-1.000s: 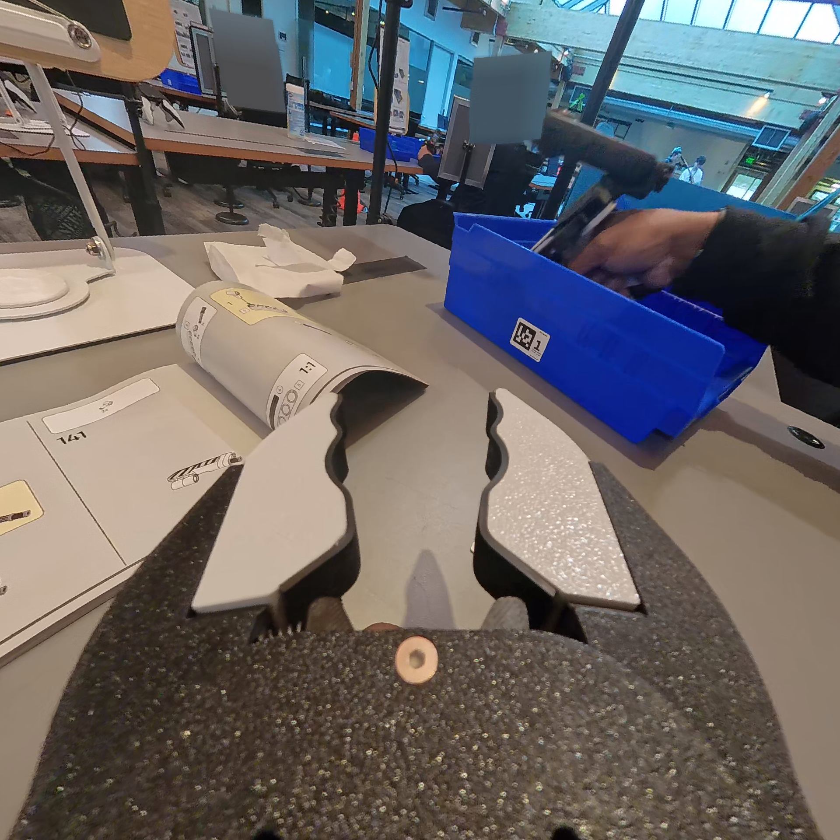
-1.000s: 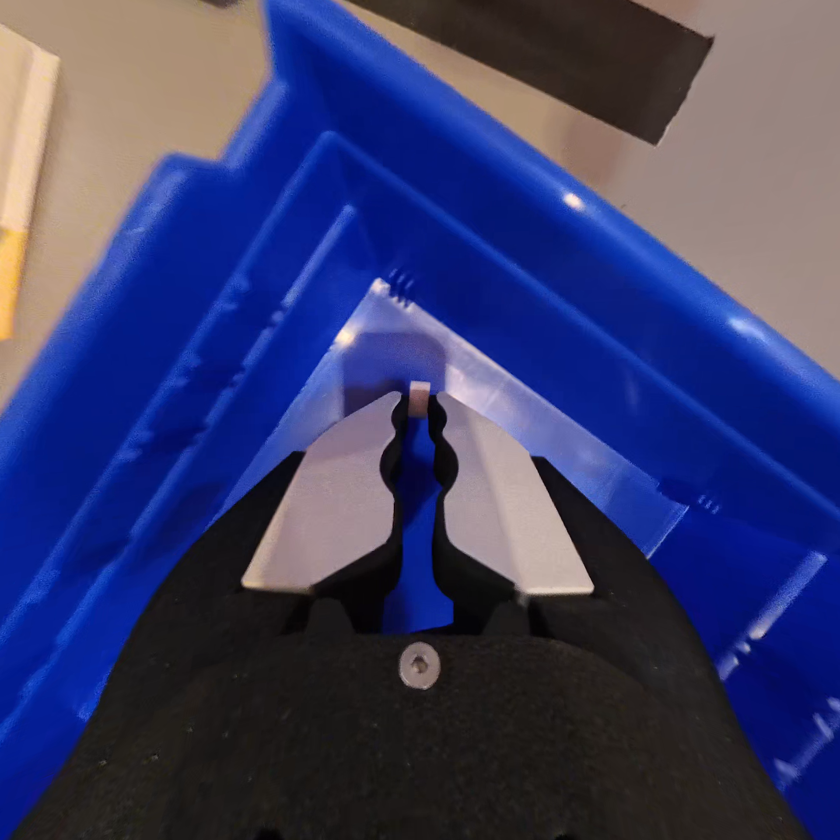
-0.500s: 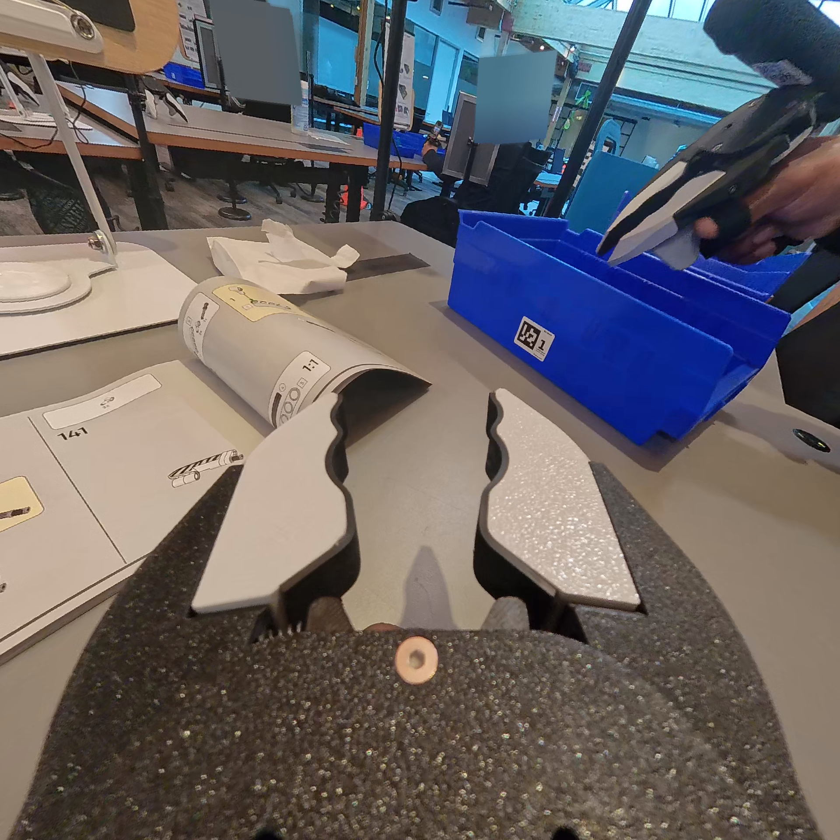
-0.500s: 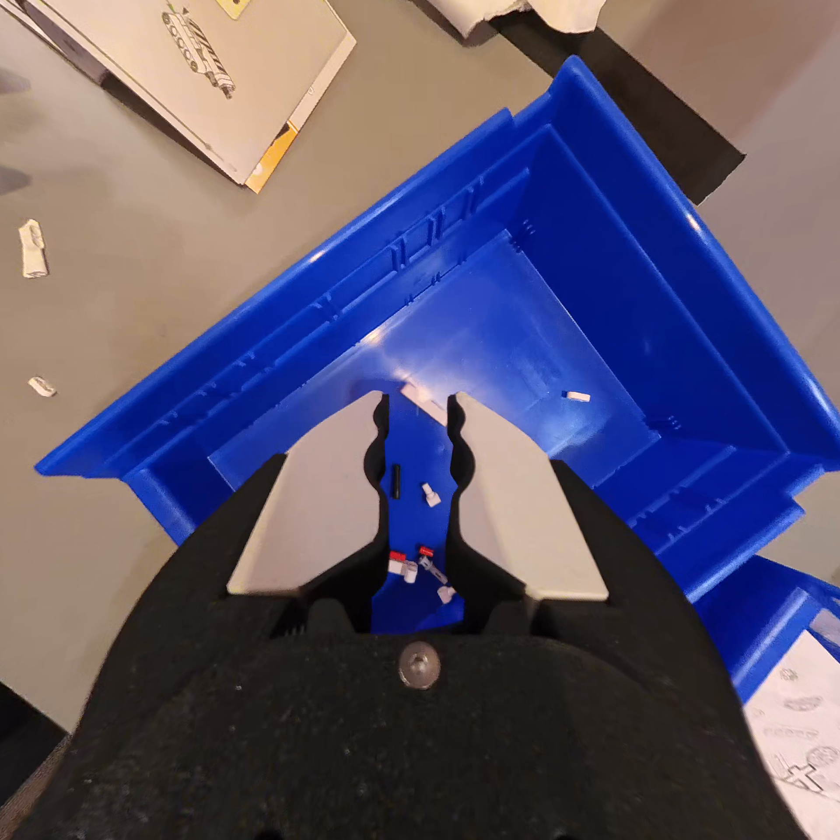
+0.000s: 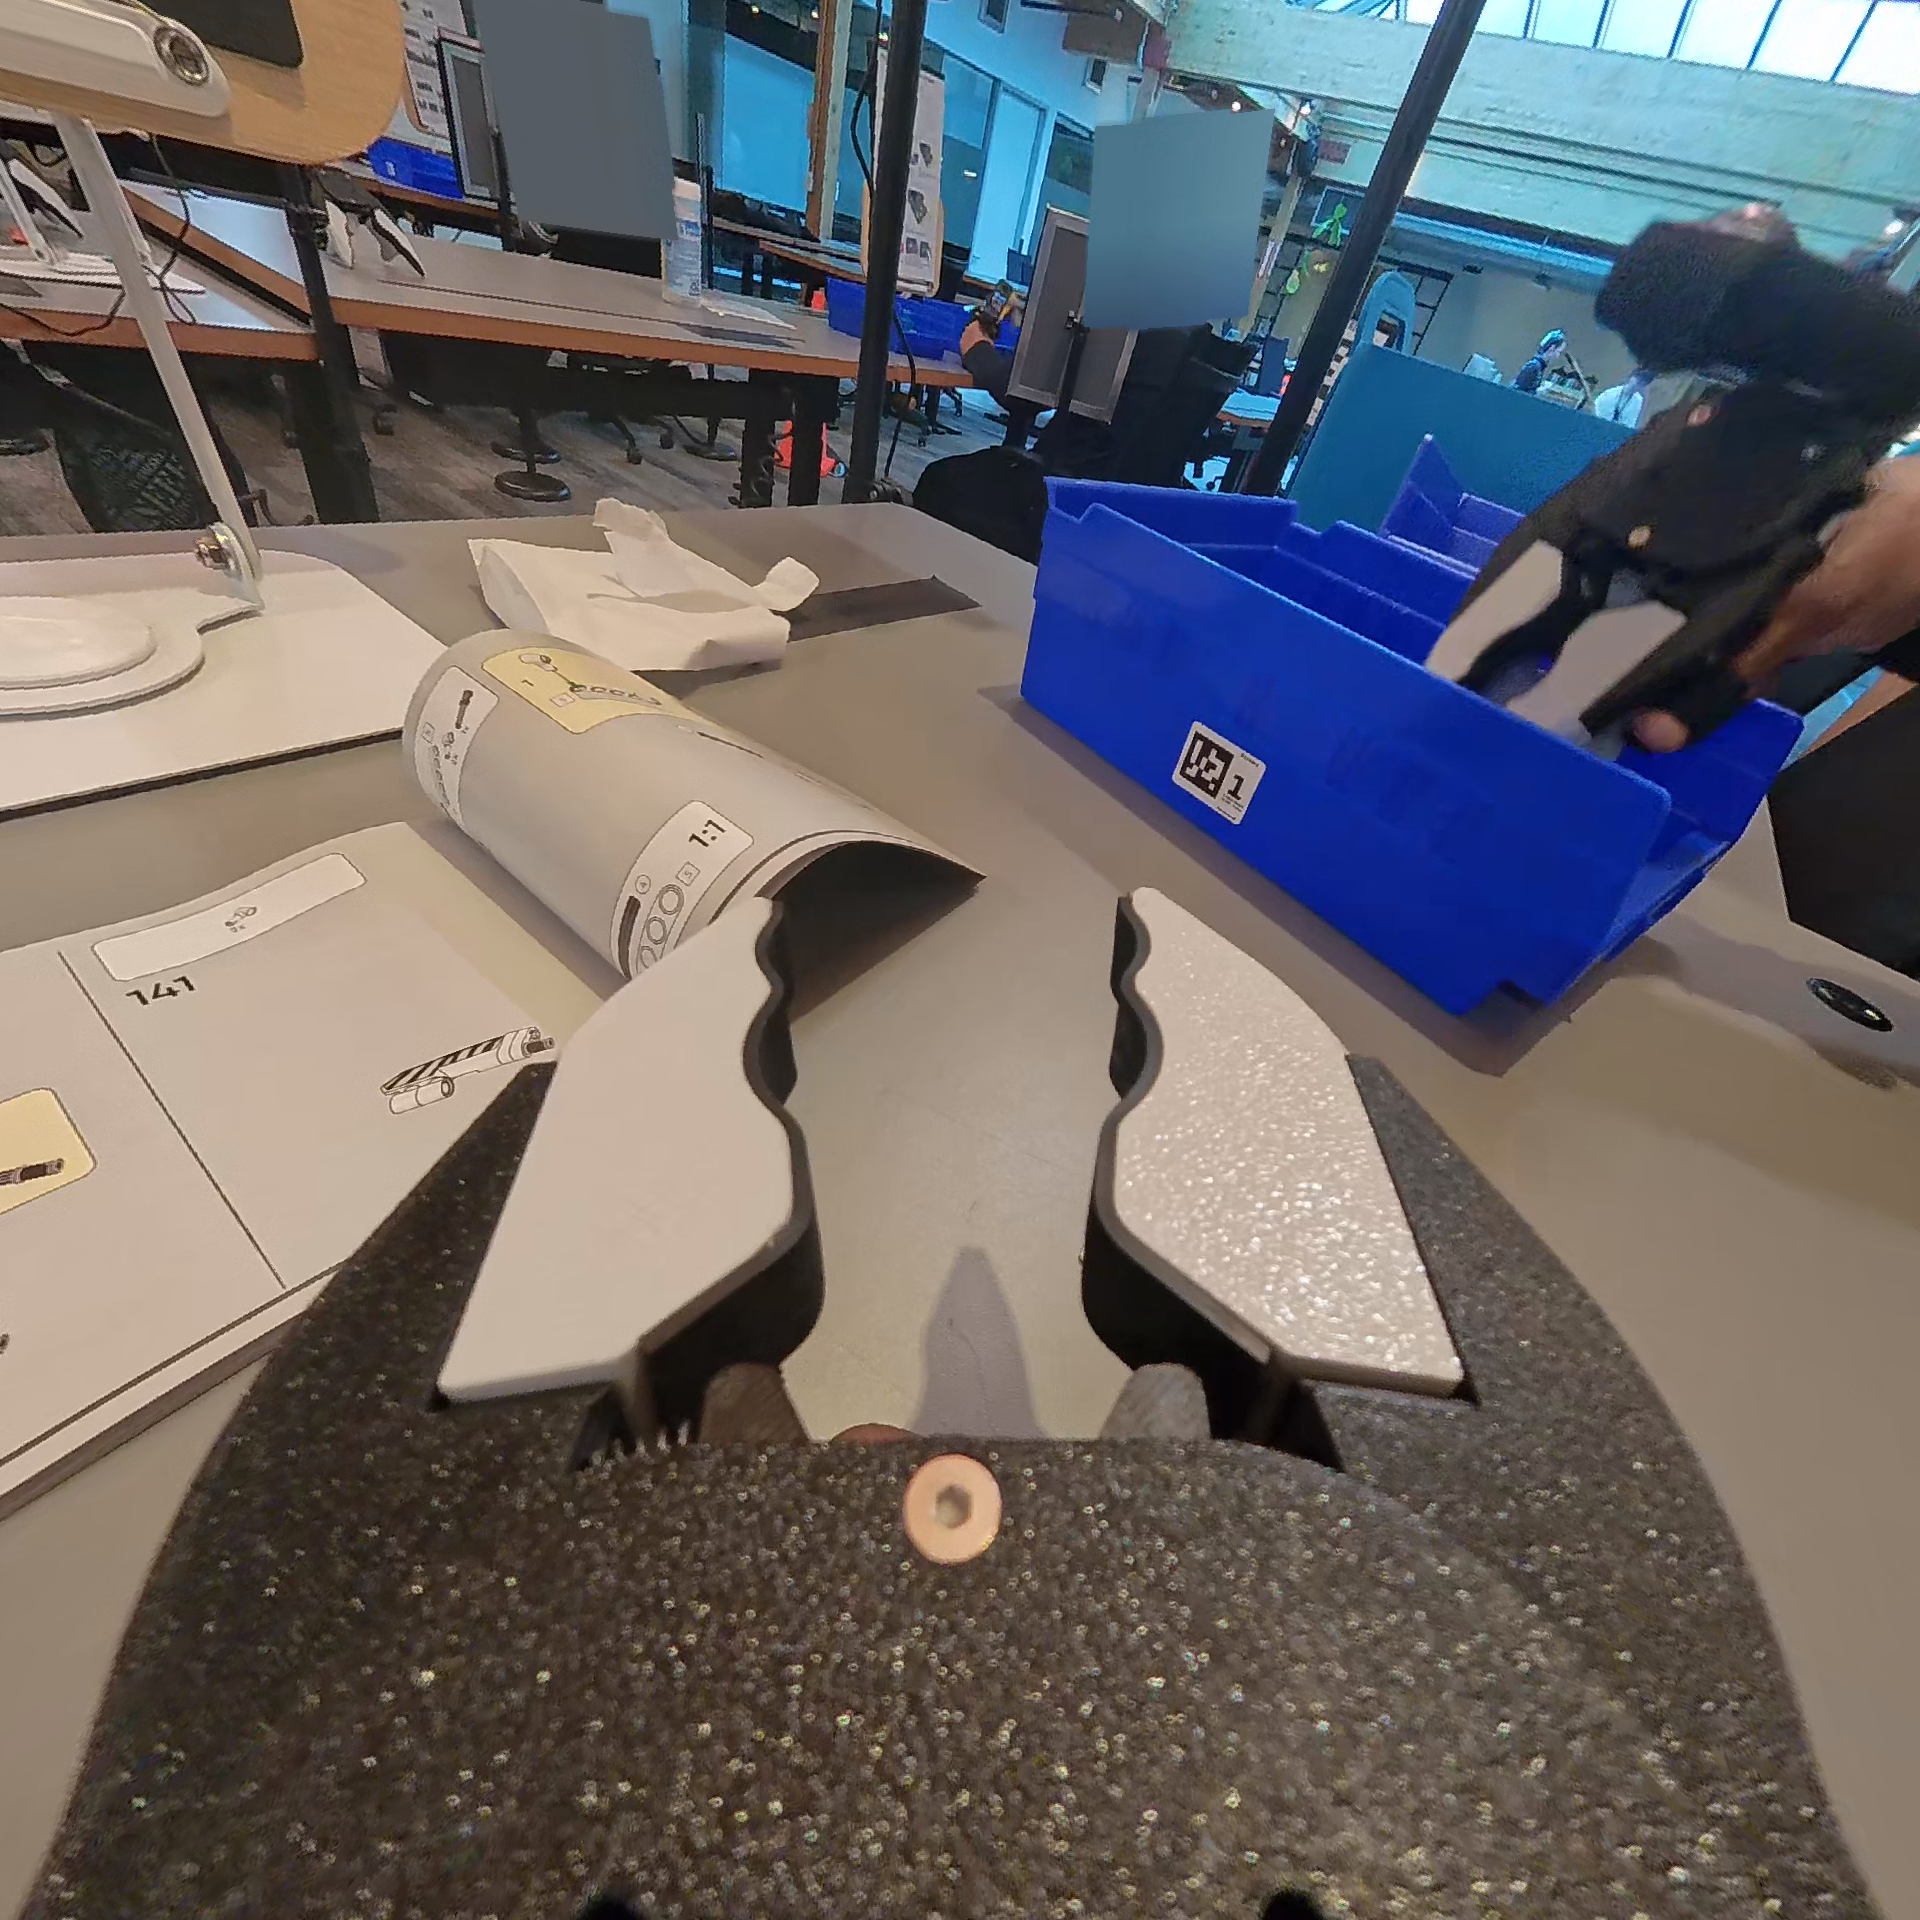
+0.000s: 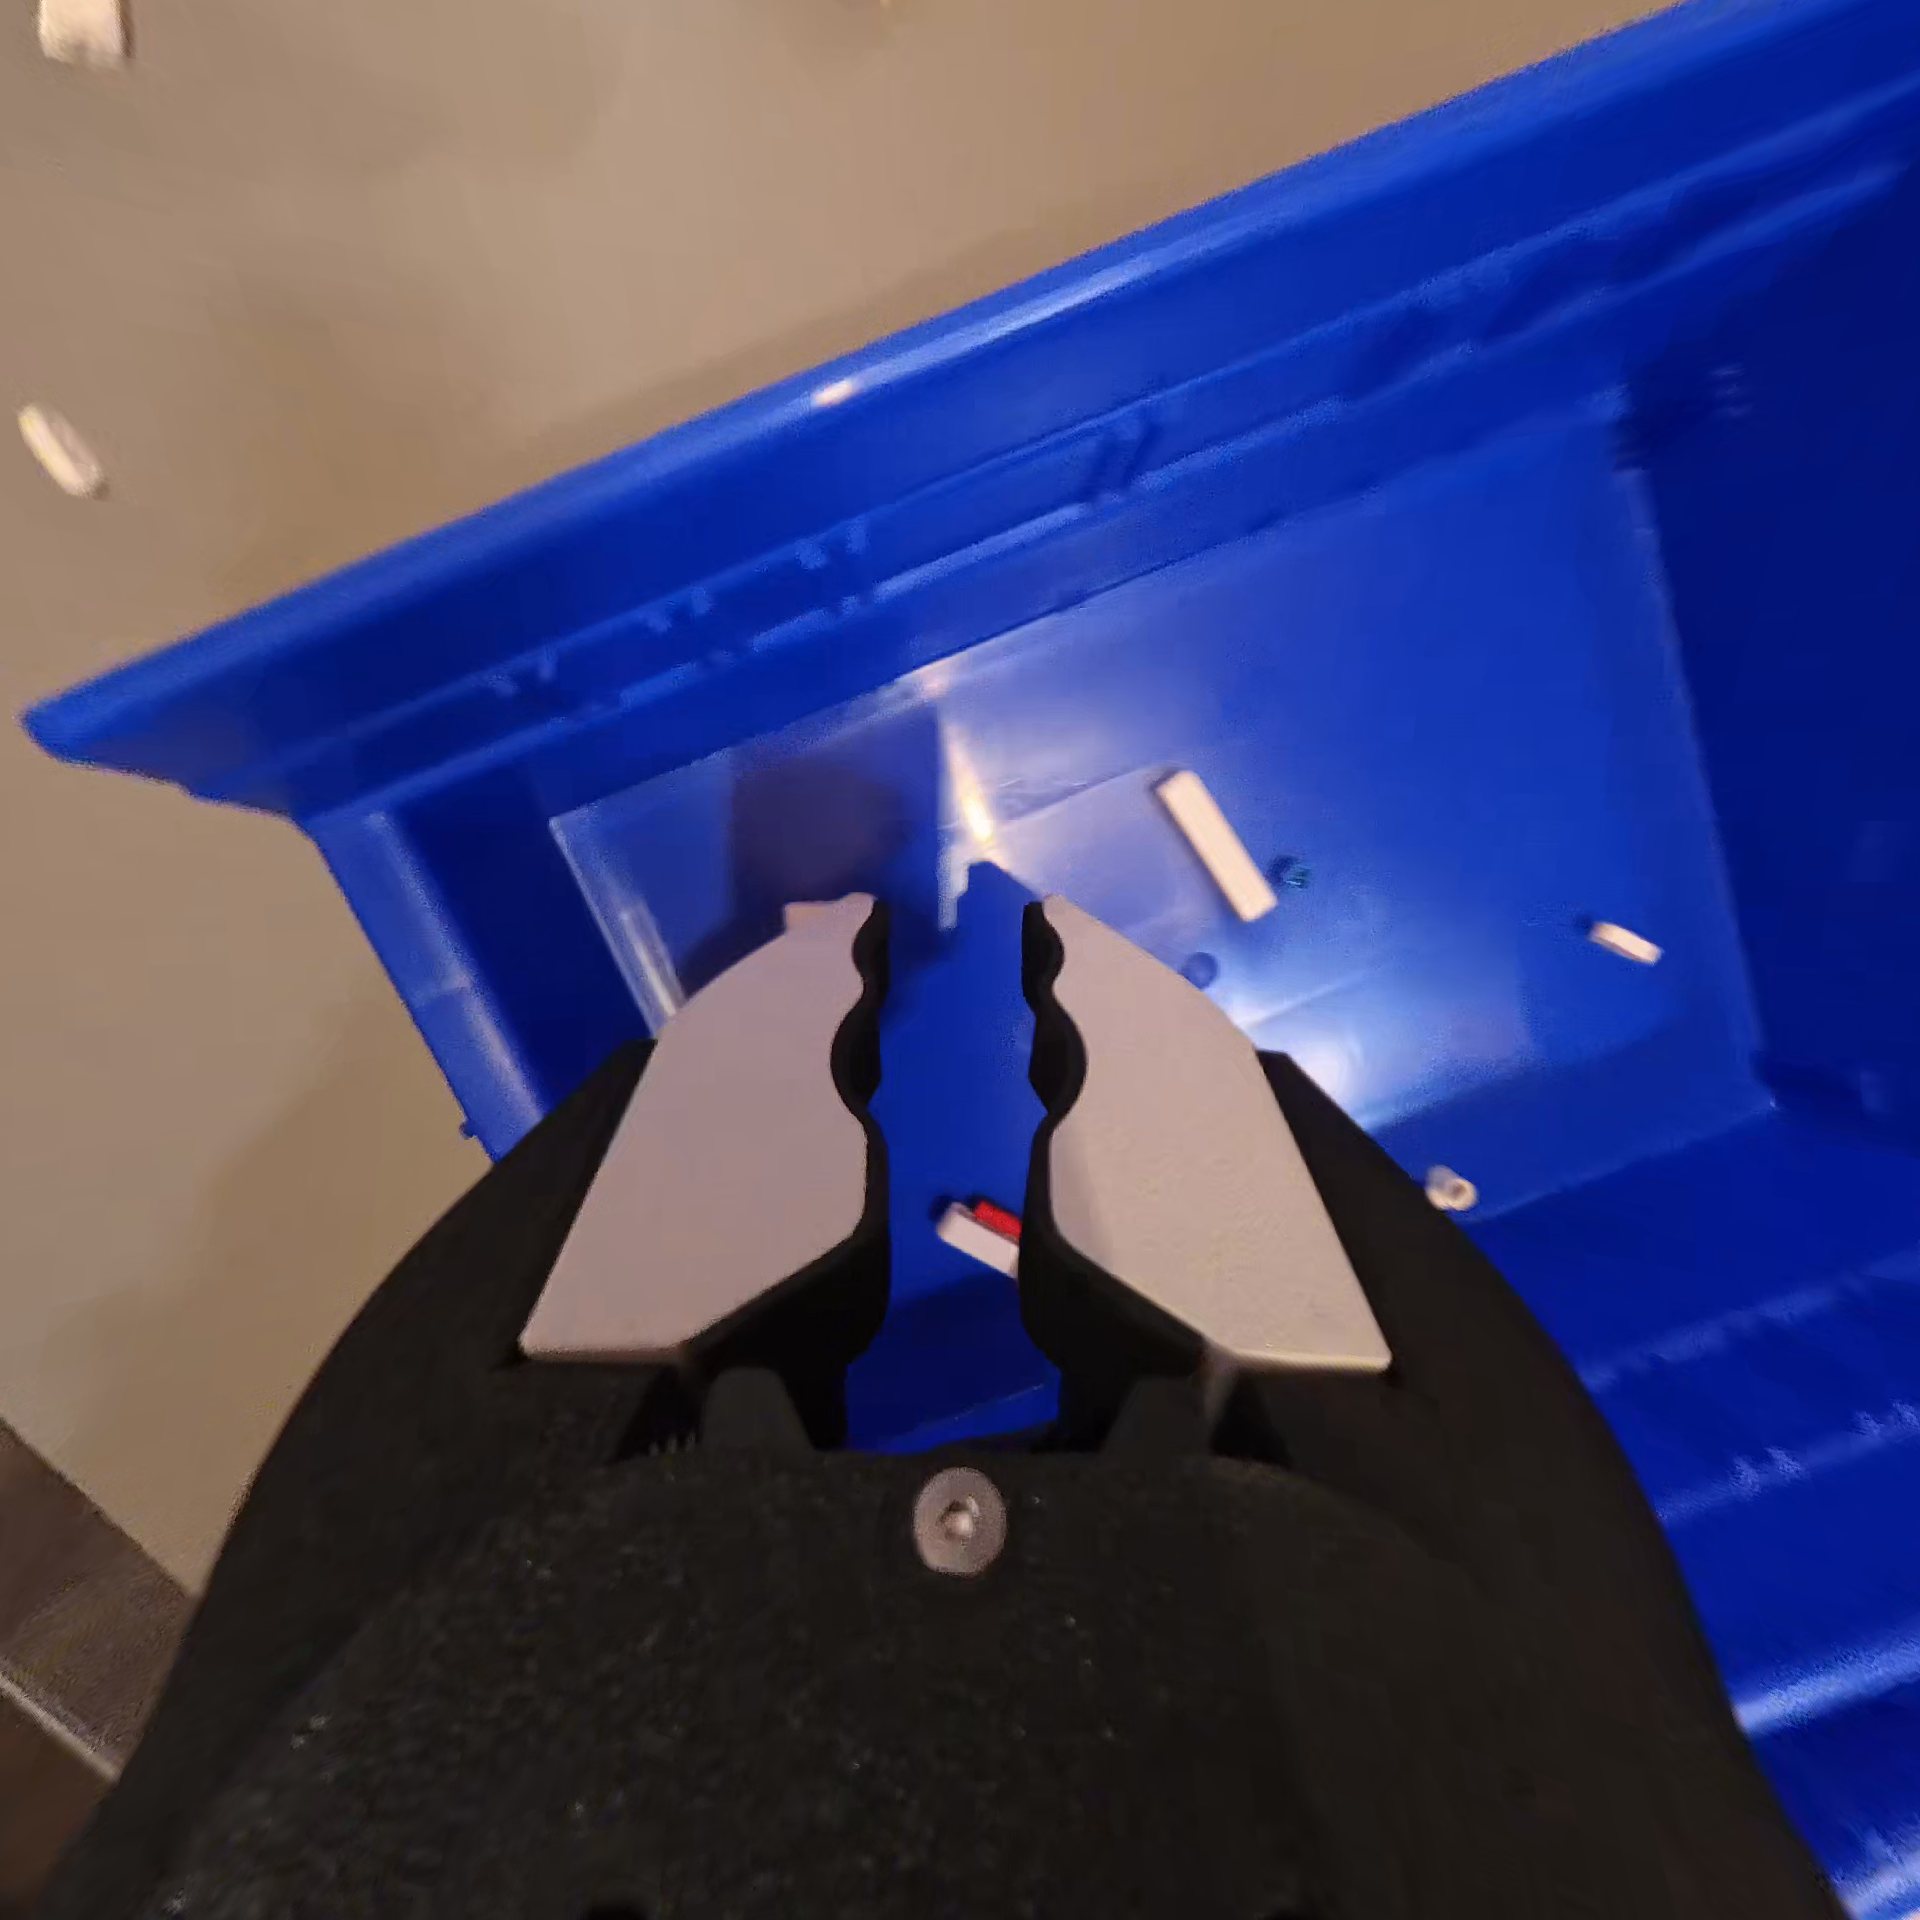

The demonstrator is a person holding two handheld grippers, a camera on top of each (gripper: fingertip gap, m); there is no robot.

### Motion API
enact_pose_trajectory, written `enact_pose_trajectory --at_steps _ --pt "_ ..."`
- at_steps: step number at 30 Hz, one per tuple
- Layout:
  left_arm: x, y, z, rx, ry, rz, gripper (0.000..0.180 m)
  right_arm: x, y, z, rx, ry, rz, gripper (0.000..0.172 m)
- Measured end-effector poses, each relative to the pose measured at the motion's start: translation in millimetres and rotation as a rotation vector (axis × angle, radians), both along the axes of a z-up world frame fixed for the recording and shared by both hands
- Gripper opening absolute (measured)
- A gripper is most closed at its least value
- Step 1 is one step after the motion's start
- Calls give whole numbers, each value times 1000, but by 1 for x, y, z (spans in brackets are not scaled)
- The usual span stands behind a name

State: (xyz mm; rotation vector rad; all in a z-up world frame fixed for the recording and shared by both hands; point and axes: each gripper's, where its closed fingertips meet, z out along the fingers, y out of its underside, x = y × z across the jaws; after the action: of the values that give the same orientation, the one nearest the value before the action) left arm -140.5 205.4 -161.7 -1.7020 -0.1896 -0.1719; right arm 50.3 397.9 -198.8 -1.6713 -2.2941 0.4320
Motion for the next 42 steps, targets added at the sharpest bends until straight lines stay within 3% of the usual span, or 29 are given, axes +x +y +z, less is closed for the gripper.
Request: enact_pose_trajectory --at_steps 5,11,15,18,25,42 --pt "0 0 0 0 -2 0 59 14 -24 -27 20 -59 99 24" --pt "0 0 0 1 0 0 59 19 -26 -45 45 -93 93 25" --pt "0 0 0 2 0 0 59 18 -27 -47 42 -80 90 16" --pt "0 0 0 2 2 0 59 13 -29 -38 32 -1 97 15" --pt "0 0 0 1 1 0 59 -1 -38 12 97 360 207 15" --pt "2 0 0 -2 13 -6 59 -8 -49 46 322 564 284 15"
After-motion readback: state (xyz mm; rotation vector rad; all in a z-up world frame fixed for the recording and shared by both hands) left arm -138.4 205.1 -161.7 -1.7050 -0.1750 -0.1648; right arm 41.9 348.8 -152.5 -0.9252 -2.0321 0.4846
